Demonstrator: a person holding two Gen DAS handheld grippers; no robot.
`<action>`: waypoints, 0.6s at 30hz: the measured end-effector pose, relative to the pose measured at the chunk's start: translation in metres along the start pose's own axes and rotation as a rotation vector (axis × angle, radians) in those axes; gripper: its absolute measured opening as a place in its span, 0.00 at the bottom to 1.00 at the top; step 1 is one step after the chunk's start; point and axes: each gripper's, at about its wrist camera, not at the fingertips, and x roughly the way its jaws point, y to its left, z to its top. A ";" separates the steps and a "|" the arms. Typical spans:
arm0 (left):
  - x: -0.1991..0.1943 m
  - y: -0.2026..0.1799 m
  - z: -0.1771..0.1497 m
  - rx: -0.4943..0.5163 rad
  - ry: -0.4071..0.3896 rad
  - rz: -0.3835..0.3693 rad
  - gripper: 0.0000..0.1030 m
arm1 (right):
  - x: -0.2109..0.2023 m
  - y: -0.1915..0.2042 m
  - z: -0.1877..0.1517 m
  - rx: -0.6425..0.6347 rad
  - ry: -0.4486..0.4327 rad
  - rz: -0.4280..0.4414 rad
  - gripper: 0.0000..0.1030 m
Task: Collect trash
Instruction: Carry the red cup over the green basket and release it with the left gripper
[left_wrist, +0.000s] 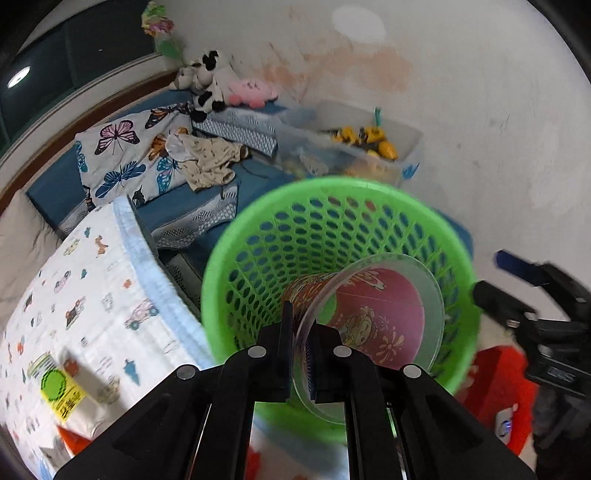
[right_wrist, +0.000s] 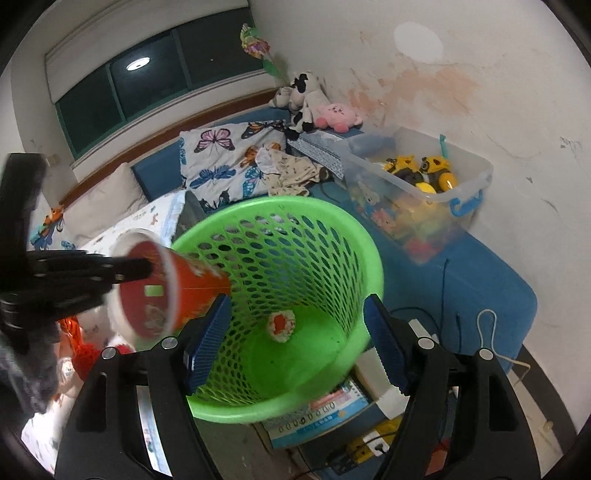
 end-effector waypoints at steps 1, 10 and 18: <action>0.010 -0.004 0.001 0.016 0.023 0.001 0.06 | 0.000 -0.002 -0.001 0.001 0.000 -0.002 0.72; 0.074 -0.025 0.005 0.064 0.175 0.029 0.06 | -0.009 -0.018 -0.007 0.038 -0.031 -0.025 0.72; 0.114 -0.032 0.002 0.067 0.322 0.063 0.06 | -0.012 -0.025 -0.010 0.044 -0.047 -0.050 0.72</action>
